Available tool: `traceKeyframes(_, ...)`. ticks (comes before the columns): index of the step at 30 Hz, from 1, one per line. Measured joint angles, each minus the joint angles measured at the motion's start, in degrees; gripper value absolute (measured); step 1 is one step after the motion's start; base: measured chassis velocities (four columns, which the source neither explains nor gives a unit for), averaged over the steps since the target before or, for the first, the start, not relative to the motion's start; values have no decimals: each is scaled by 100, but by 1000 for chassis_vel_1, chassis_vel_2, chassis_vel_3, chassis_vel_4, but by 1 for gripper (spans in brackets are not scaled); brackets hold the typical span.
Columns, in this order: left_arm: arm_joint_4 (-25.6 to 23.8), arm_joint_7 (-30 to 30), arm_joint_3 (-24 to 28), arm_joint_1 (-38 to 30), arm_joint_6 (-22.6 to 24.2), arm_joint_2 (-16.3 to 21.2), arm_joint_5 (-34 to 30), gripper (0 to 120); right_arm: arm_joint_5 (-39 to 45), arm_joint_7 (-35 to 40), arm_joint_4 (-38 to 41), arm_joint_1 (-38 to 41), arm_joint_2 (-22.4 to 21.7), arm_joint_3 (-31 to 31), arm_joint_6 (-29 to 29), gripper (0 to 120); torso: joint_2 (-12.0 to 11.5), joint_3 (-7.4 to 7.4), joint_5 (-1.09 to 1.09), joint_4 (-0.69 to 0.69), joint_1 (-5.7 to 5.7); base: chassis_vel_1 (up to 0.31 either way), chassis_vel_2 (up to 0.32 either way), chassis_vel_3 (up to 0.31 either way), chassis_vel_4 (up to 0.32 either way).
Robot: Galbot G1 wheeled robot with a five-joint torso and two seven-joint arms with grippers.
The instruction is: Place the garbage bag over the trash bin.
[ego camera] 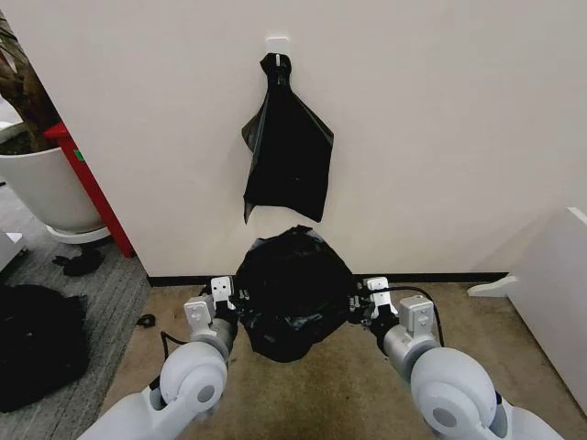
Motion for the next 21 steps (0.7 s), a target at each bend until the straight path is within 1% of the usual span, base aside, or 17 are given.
traceKeyframes(1, 0, 8, -6, 4, 0, 0, -7, 0, 164, -20, -13, 1, -11, 55, 36, 0, 0, 0, 0, 0, 0, 0, 0, 0, 0)
traceKeyframes(2, -2, 18, -19, 16, 0, 6, -27, 0, 505, -73, -38, 5, -42, 165, 91, 0, 0, 0, 0, 0, 0, 0, 0, 0, 0)
traceKeyframes(3, -2, 18, -19, 16, 0, 6, -27, 0, 505, -73, -38, 5, -42, 165, 91, 0, 0, 0, 0, 0, 0, 0, 0, 0, 0)
traceKeyframes(5, -8, 38, -46, 36, 0, 16, -47, 0, 1020, -200, -129, 16, -101, 362, 151, 0, 0, 0, 0, 0, 0, 0, 0, 0, 0)
traceKeyframes(7, -18, 62, -61, 48, 0, 19, -55, 0, 1140, -353, -247, 24, -179, 514, 193, 0, 0, 0, 1, 0, 0, 0, 0, 0, 0)
traceKeyframes(13, -21, 94, -108, 91, 0, 14, -59, 0, 1154, -434, -291, 65, -395, 656, 228, 0, 0, 0, 0, 0, 0, 0, 0, 0, 0)
traceKeyframes(17, -12, 102, -113, 109, 0, -7, -56, 0, 1139, -423, -332, 79, -414, 656, 204, 0, 0, 0, -1, 0, 0, 0, 0, 0, 0)
traceKeyframes(21, -24, 117, -128, 129, 0, -7, -55, 0, 1035, -674, -764, 94, -399, 657, 133, 0, 0, 0, -1, 0, 0, 0, 0, 0, 0)
